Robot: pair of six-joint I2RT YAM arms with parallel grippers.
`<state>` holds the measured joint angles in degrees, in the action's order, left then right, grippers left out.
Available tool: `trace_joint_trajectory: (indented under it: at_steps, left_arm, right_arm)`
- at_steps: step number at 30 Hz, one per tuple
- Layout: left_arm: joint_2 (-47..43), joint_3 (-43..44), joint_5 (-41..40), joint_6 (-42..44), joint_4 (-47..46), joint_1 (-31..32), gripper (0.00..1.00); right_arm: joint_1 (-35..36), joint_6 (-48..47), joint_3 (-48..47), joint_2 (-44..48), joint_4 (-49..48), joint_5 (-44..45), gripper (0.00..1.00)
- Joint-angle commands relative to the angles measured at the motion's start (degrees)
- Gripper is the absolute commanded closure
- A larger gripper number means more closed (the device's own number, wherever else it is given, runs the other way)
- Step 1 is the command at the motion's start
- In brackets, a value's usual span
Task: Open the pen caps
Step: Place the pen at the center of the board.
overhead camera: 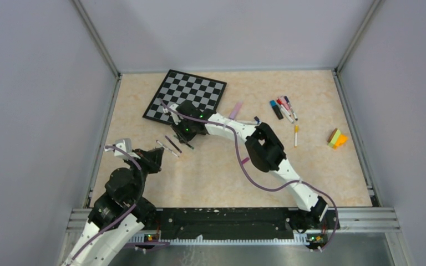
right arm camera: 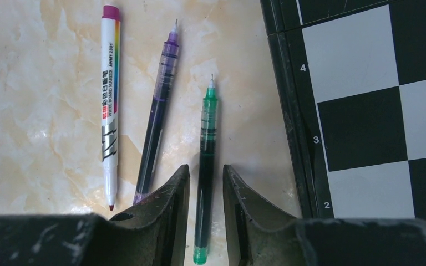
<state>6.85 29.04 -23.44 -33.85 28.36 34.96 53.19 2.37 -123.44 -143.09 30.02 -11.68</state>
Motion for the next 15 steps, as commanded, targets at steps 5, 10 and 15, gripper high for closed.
trace_joint_trajectory:
  at_steps: [5, 10, 15]
  left_arm:
    - [-0.31, 0.01, 8.8, -2.95, -6.5, -0.18, 1.0]
    - [0.6, -0.65, 13.98, -5.12, -10.32, -0.18, 1.0]
    - [5.55, -3.85, 25.49, -9.37, -18.4, -0.19, 1.0]
  right_arm:
    - [0.45, -5.55, 5.33, 15.47, 0.67, -1.43, 0.71]
    - [0.17, -12.31, 12.28, 25.97, 2.85, -3.08, 0.68]
    - [-1.18, -24.3, 26.23, 40.71, 7.29, -2.23, 0.6]
